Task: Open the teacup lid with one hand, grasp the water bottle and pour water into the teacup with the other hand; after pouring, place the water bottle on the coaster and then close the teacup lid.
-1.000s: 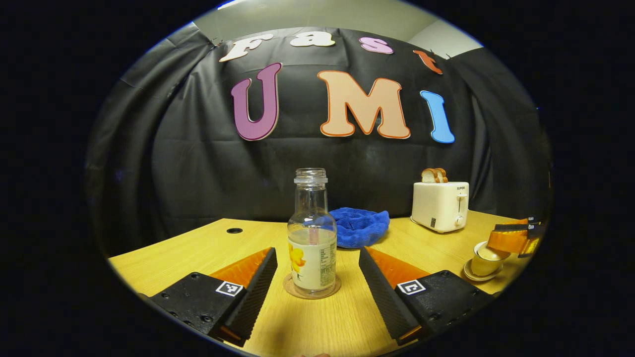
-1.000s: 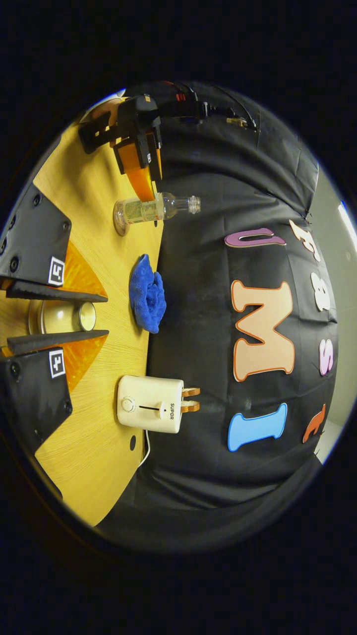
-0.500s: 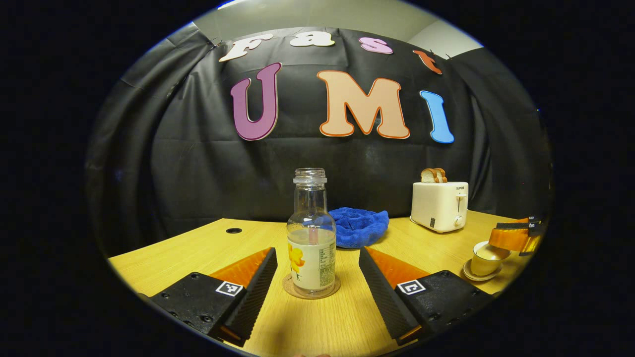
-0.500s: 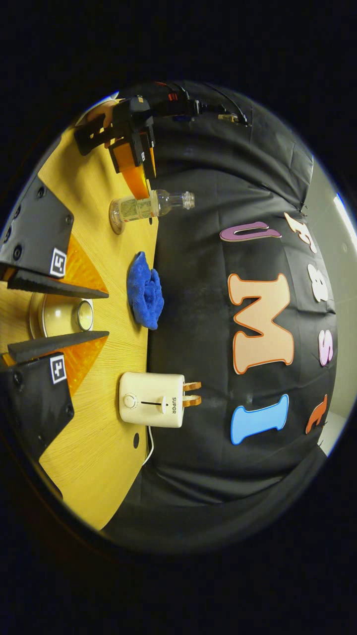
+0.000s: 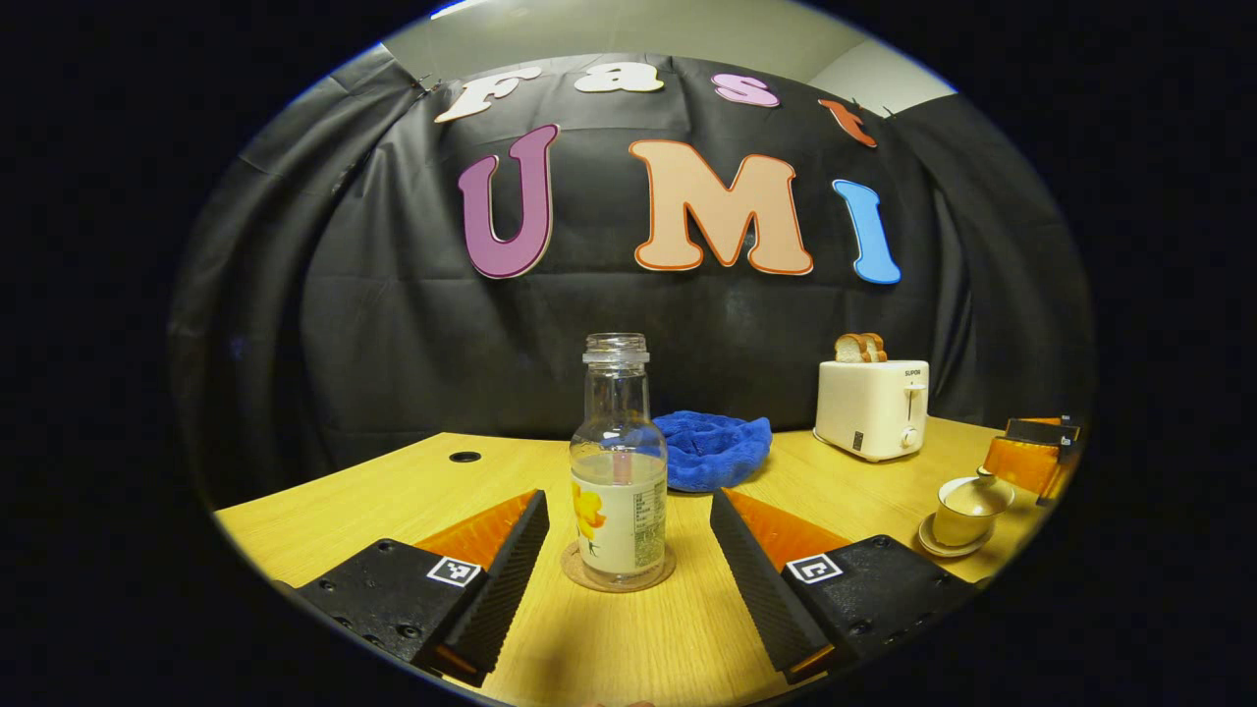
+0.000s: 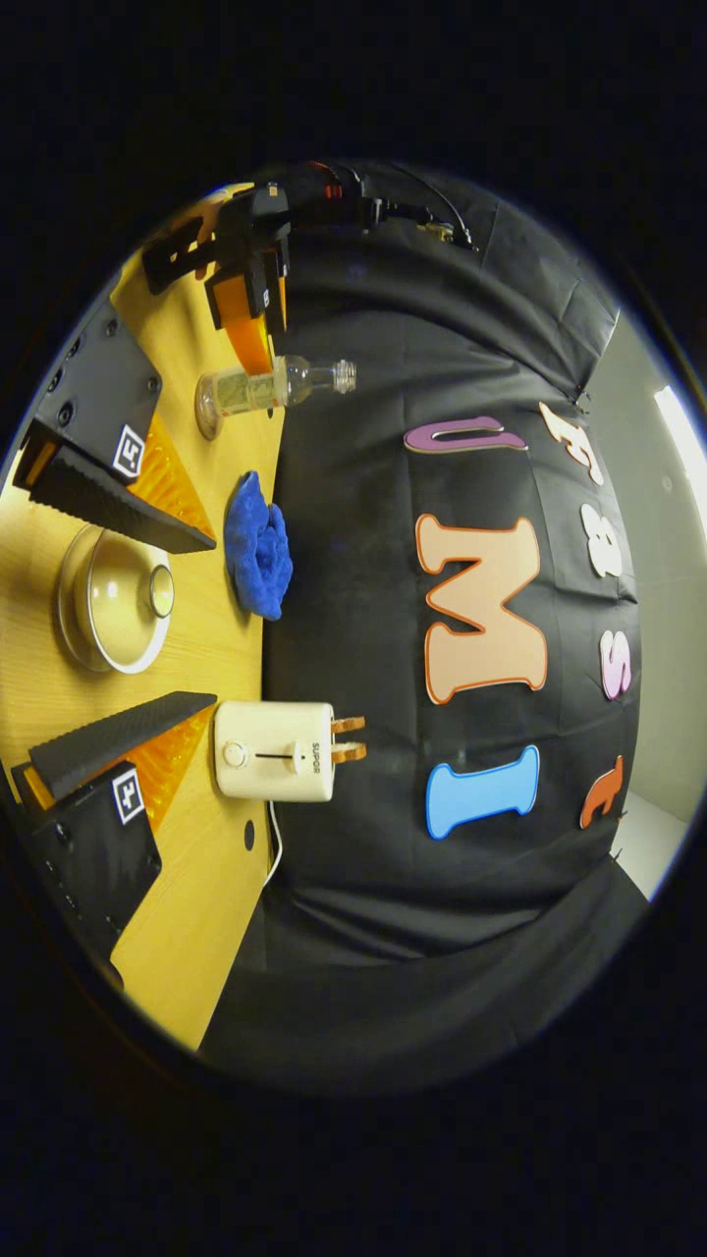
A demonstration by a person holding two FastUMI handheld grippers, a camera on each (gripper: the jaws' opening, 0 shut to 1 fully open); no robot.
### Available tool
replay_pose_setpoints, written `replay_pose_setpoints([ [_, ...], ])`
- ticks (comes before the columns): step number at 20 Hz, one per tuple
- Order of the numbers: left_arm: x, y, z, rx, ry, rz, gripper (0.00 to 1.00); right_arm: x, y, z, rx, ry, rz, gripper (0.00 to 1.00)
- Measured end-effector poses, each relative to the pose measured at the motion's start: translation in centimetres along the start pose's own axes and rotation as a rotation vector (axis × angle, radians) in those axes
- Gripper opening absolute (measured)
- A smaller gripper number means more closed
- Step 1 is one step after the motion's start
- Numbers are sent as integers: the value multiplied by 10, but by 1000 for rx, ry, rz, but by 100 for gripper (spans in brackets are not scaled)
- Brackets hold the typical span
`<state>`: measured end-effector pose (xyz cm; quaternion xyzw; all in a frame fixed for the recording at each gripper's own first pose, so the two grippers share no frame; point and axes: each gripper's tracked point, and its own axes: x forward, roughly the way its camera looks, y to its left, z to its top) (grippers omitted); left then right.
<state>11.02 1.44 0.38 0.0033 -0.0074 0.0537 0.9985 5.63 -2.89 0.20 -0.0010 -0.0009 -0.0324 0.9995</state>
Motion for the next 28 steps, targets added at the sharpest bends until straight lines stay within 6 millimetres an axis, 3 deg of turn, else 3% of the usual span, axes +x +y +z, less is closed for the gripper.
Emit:
replay_pose_setpoints([
  [6,-1,4,-1,0,1,20,96,-14,-62,2,-8,-12,-226,90],
  [7,-2,6,-1,0,1,29,96,-17,-73,3,-9,-13,-268,94],
  [10,-8,20,-2,1,4,100,96,-24,-96,5,-11,-17,-364,90],
  [16,-26,45,-1,5,4,259,96,-26,-100,5,-13,-18,-380,87],
  [18,-29,43,-2,3,6,261,99,-26,-100,5,-14,-18,-379,87],
  [21,-27,33,-2,3,4,213,95,-25,-101,4,-14,-19,-378,90],
  [22,-27,33,-1,2,4,210,95,-25,-101,4,-14,-19,-378,87],
  [23,-26,33,-2,2,4,209,96,-25,-101,4,-13,-19,-378,90],
  [26,-27,32,-1,1,4,203,95,-25,-101,4,-13,-19,-376,87],
  [28,-25,31,-2,2,4,199,96,-24,-98,5,-12,-18,-361,90],
])
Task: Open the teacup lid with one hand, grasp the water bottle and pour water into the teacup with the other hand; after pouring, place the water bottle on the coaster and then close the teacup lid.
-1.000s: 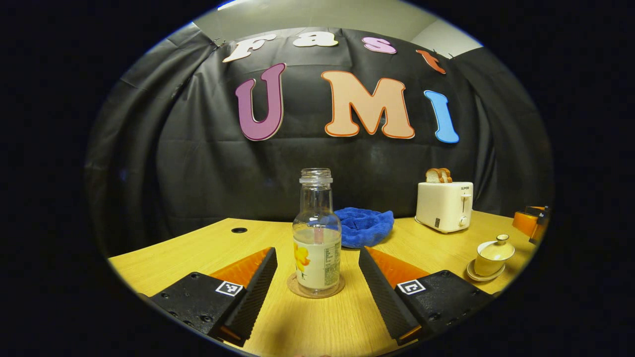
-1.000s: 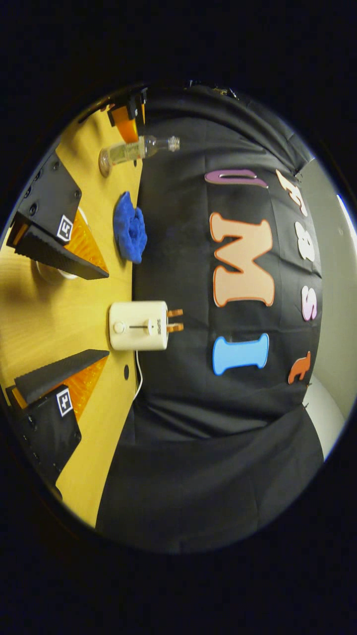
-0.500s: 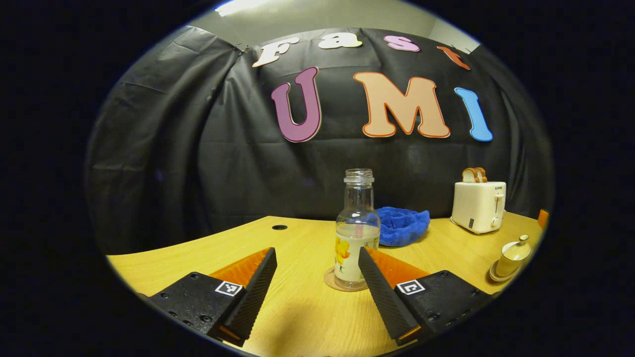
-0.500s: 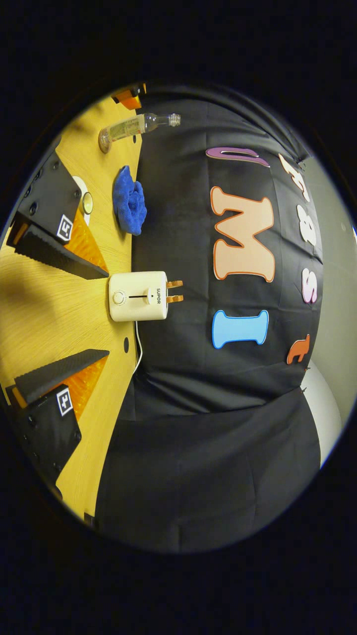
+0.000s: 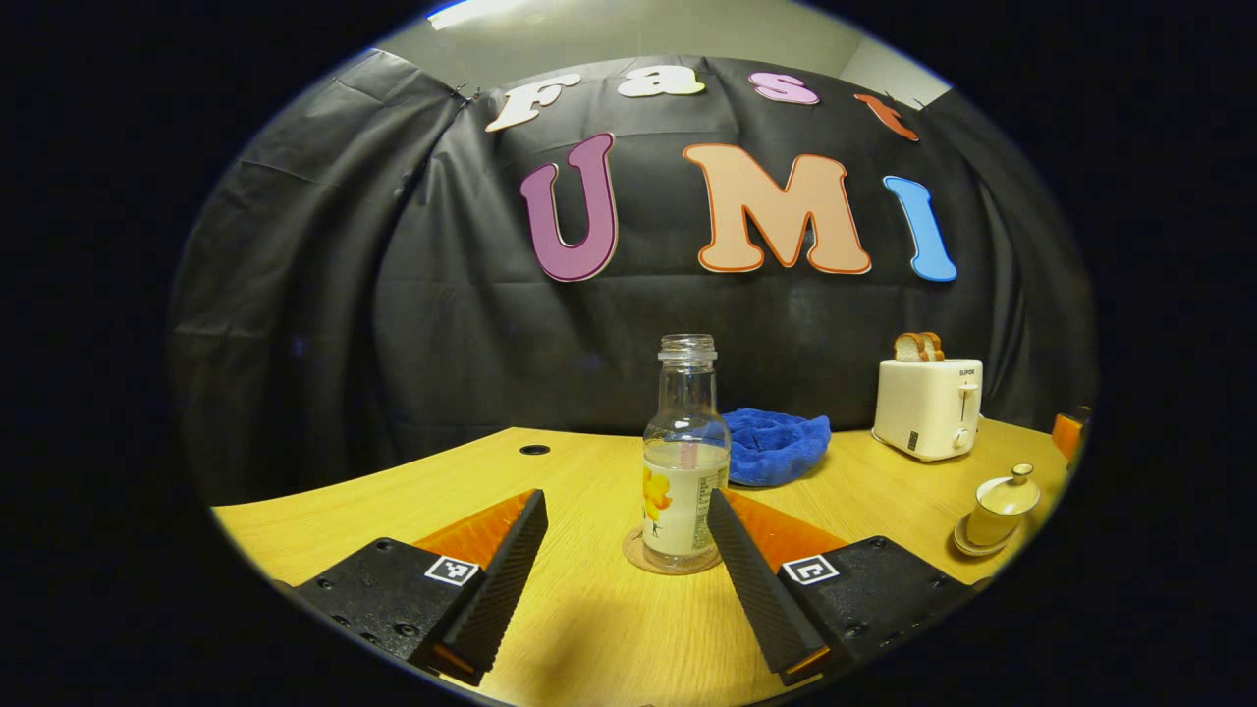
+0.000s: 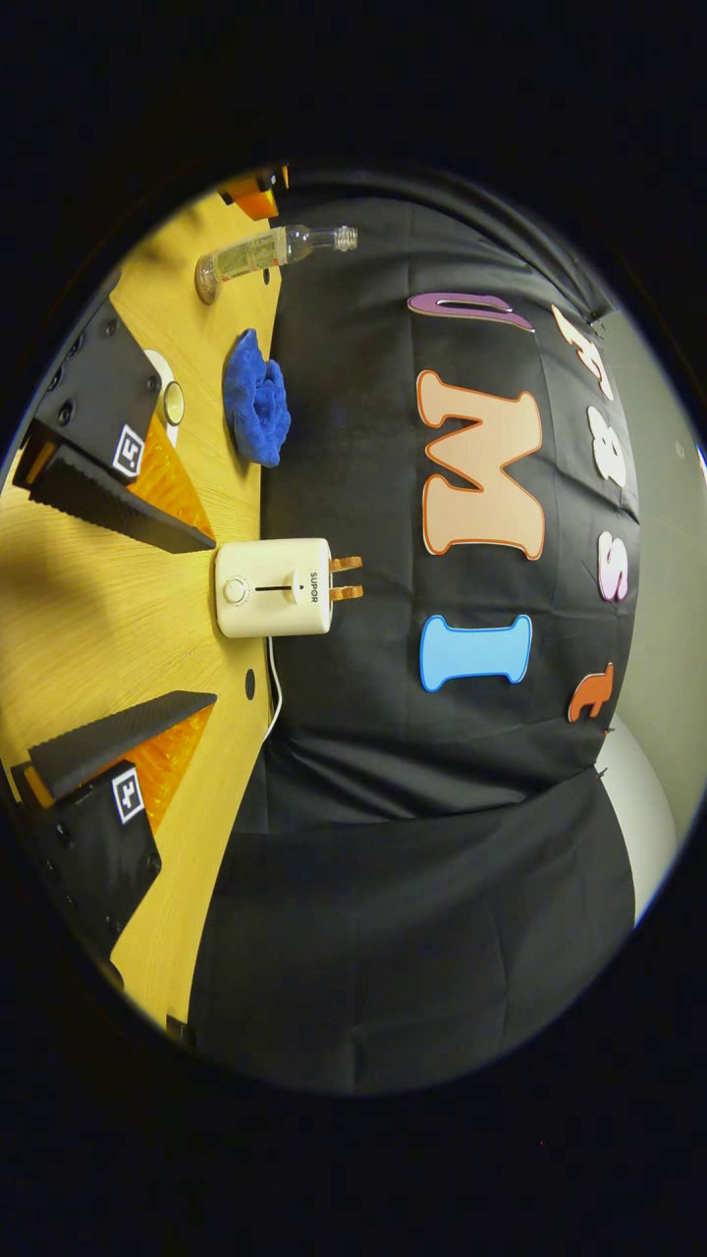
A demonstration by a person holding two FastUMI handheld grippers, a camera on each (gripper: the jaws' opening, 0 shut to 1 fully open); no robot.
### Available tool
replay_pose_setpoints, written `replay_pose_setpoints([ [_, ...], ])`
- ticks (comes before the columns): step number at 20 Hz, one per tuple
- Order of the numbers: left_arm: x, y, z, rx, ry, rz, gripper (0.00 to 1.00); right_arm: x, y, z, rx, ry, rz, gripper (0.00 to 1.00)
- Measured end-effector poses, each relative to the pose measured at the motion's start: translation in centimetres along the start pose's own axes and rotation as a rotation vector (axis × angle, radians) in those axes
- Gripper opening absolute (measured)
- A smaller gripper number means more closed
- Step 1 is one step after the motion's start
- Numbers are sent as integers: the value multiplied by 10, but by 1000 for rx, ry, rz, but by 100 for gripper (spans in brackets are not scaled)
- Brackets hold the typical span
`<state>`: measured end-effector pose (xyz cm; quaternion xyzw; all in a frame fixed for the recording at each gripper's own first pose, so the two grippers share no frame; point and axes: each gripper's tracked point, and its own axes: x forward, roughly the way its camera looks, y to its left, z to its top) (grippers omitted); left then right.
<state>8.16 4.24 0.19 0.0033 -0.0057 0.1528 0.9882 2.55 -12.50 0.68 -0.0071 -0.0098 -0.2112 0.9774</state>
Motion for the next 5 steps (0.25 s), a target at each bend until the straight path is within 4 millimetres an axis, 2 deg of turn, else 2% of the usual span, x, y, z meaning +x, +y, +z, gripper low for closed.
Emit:
replay_pose_setpoints([
  [1,0,0,0,0,0,0,96,-1,3,-1,1,0,14,87],
  [3,0,0,0,0,0,0,95,-1,3,-1,1,1,20,87],
  [4,-1,0,1,0,0,0,95,-1,1,-1,0,1,14,91],
  [5,0,1,0,0,0,0,95,0,1,-1,1,0,10,87],
])
